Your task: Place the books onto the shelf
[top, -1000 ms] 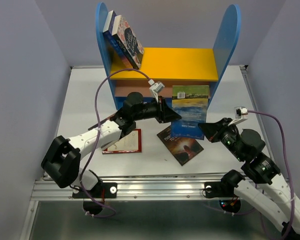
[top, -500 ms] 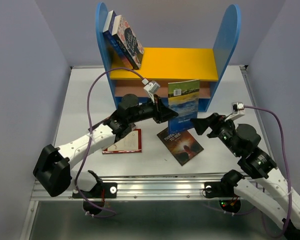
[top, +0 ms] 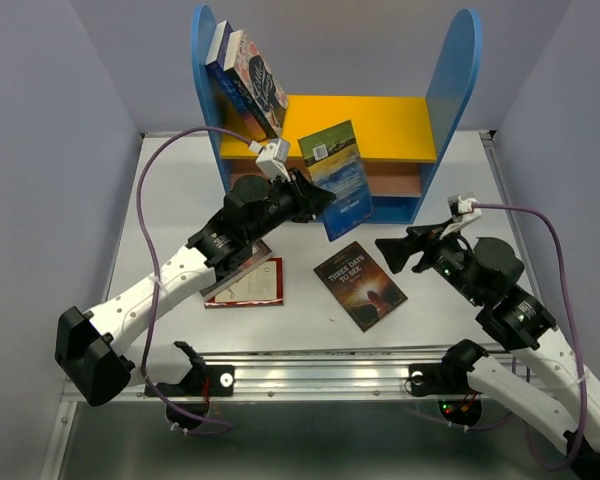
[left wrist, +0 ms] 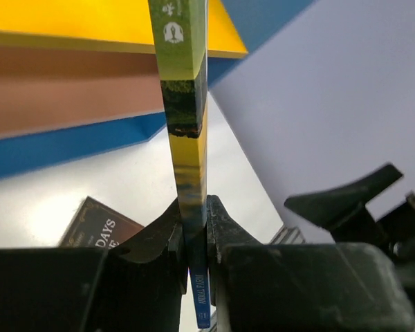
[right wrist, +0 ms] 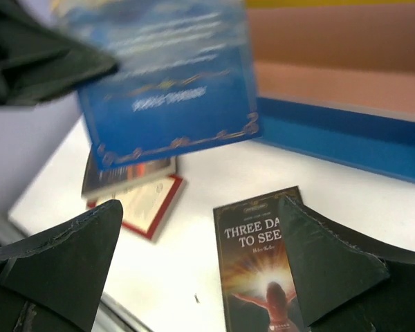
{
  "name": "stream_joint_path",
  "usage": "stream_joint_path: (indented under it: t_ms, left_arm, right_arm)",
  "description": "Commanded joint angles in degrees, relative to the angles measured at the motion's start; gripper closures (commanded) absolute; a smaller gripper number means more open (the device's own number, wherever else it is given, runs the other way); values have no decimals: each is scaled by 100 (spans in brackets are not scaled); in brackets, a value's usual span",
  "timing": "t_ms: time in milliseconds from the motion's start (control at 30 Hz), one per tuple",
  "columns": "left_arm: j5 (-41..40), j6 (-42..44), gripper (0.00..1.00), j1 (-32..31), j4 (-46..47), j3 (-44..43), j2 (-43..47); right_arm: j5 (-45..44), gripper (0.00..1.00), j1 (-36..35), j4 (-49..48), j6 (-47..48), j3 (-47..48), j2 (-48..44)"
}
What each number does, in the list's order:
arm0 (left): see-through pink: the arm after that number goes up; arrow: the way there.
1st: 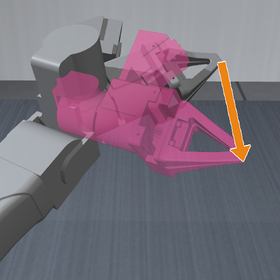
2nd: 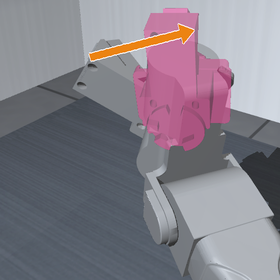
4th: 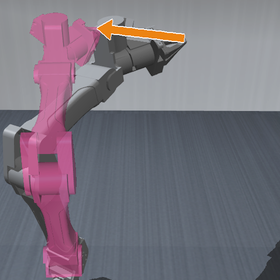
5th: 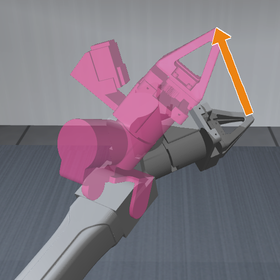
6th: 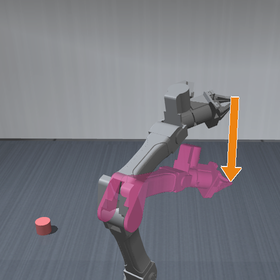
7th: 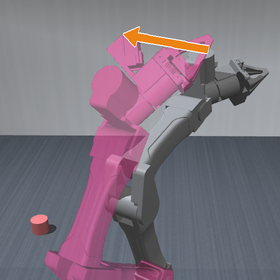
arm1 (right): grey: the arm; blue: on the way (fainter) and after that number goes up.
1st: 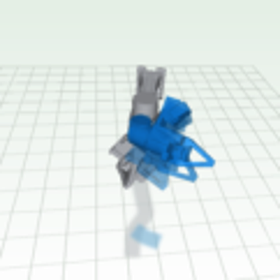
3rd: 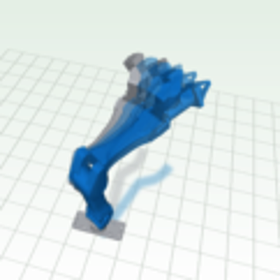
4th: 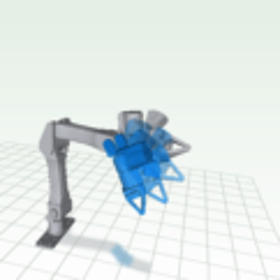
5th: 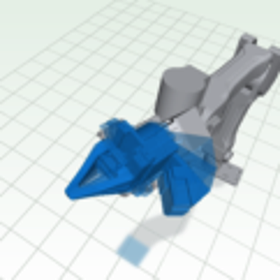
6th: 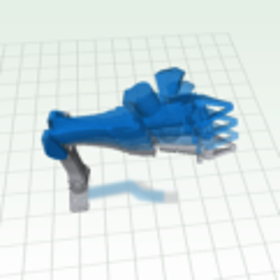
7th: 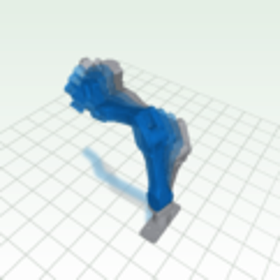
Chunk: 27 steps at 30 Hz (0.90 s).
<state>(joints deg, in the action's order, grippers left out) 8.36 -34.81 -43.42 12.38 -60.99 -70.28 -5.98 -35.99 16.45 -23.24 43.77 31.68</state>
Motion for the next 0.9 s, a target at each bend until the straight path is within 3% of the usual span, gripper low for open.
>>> stream_joint_path:
  t_ms: [0, 200, 367, 500, 600, 800, 867]
  left_arm:
    - [-1597, -1535, 100, -236, -611, -449, 365]
    - [-2812, -3328, 100, -650, -1964, -343, 752]
    - [-2840, -4602, 100, -685, -3029, -640, 744]
    - [-3042, -5499, 100, -694, -4671, -1081, 559]
    - [-3016, -5975, 100, -694, -4938, -915, 655]
    - [-2884, -6353, 100, -703, -4858, -580, 955]
    - [-2875, -6346, 100, -694, -4877, -563, 999]
  right_arm:
    - [1695, 0, -14, 122, 1471, 439, 505]
    - [2635, 0, -14, -176, 2227, 510, 848]
    - [2768, 0, -14, -519, 3000, 396, 1217]
    - [2822, 0, -329, -581, 3510, 440, 1560]
    - [2813, 0, -794, -888, 3993, 334, 1665]
    - [1110, 0, -2112, -1213, 4855, 685, 2737]
    - [1099, 0, -2114, -1476, 4969, 677, 2931]
